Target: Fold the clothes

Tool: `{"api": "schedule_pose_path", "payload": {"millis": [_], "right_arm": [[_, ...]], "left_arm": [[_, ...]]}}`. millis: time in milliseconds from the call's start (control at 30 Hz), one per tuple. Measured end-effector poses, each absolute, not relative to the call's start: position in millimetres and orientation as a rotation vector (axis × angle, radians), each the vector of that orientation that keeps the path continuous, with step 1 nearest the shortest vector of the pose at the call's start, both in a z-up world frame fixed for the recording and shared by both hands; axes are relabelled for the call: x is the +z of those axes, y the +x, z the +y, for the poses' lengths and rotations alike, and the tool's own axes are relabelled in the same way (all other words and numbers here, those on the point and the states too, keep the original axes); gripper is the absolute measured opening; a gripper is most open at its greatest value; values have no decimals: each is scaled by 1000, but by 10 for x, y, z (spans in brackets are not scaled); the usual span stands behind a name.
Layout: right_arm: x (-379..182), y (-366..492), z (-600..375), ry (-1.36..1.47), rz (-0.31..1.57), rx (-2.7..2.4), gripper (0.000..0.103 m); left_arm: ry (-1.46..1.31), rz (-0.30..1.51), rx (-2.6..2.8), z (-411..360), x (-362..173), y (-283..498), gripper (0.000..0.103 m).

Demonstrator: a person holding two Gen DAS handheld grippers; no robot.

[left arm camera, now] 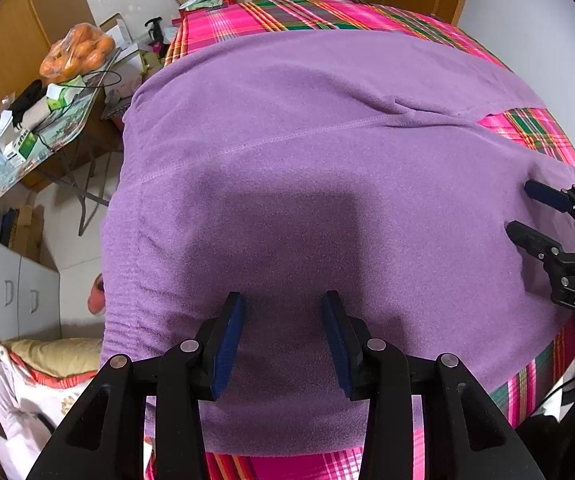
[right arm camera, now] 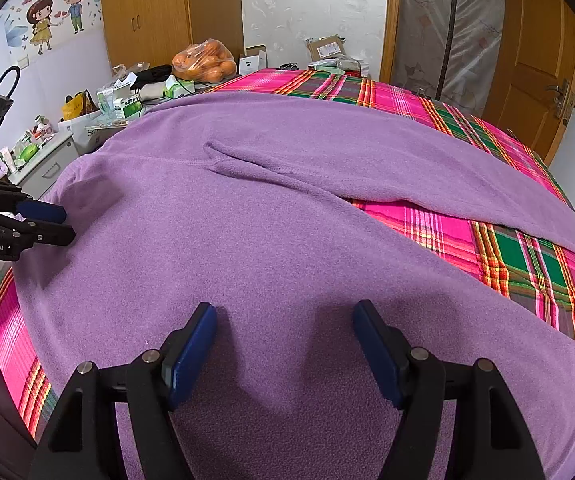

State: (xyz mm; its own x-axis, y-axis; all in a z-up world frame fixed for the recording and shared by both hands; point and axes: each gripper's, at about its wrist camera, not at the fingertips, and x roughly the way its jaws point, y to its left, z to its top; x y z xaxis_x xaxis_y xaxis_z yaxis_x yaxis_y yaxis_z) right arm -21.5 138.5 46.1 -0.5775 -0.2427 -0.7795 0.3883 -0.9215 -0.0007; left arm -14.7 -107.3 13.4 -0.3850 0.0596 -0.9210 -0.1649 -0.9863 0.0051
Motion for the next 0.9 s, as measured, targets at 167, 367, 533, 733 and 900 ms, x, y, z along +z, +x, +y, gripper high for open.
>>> {"api": "schedule_pose_path", "payload": {"millis": [167,367,533,733,900], "right_arm": [[462,-216,1380,1197,242,-2500,72],[458,-224,1387,1196,242,-2499,72],[464,-219,1376,1195,273,-2485,72],[627,-303,1313,1199,341,-2440,57],[856,-478,1208,1128,360,-2436,44]], "left_arm": [[-1657,142,2504,-1102,139,-159,41],[-1613,133,2535,-1086,220,-142,39],[-1574,122,2555,-1081,286,-121,39],[-1550,110,2564,-1135,322,-167,39],[-1530,136,2581,-1155,355,-295,39]]}}
